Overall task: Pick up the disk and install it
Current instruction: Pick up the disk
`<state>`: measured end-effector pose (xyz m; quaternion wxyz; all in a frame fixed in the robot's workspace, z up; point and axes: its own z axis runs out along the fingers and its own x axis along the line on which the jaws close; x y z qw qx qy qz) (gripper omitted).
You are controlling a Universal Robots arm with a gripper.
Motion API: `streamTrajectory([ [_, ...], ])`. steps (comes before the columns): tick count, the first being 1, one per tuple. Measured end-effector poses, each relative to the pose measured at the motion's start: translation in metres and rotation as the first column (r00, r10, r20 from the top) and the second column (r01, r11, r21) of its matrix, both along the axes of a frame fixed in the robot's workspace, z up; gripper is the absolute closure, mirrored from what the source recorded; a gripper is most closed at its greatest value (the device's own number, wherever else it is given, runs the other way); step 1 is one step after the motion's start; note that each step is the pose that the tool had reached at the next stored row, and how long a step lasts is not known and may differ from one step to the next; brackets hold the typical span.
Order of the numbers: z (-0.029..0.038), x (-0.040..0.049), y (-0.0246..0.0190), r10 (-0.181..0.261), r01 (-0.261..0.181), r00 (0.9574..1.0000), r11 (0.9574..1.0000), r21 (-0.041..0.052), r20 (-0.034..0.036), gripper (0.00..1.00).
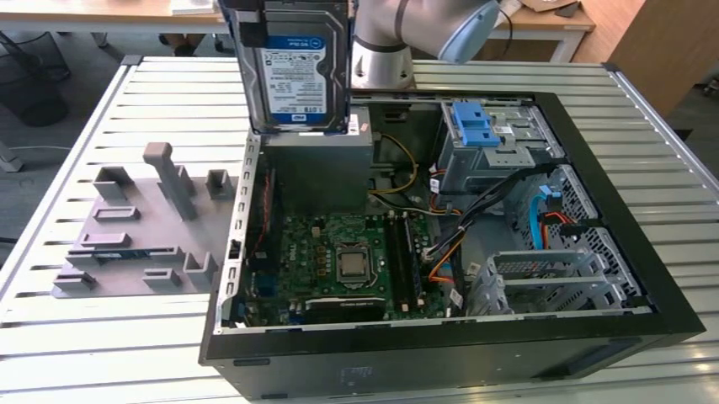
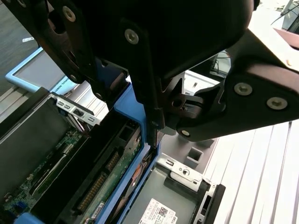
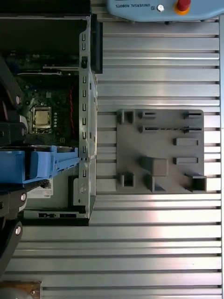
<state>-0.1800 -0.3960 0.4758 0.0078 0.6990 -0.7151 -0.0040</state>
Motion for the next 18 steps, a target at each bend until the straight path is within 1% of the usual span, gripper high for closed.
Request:
streamTrajectory([
  [5,-0.0001,0.0103,-0.0012,0.0,0.0,1.0,1.0,0.0,-0.0001,0.64],
  [10,-0.0001,0.0285,-0.0017,0.0,0.0,1.0,1.0,-0.0002,-0.0002,0.64],
  [18,-0.0006,0.0494,-0.0023,0.0,0.0,1.0,1.0,0.0,0.0,0.64],
])
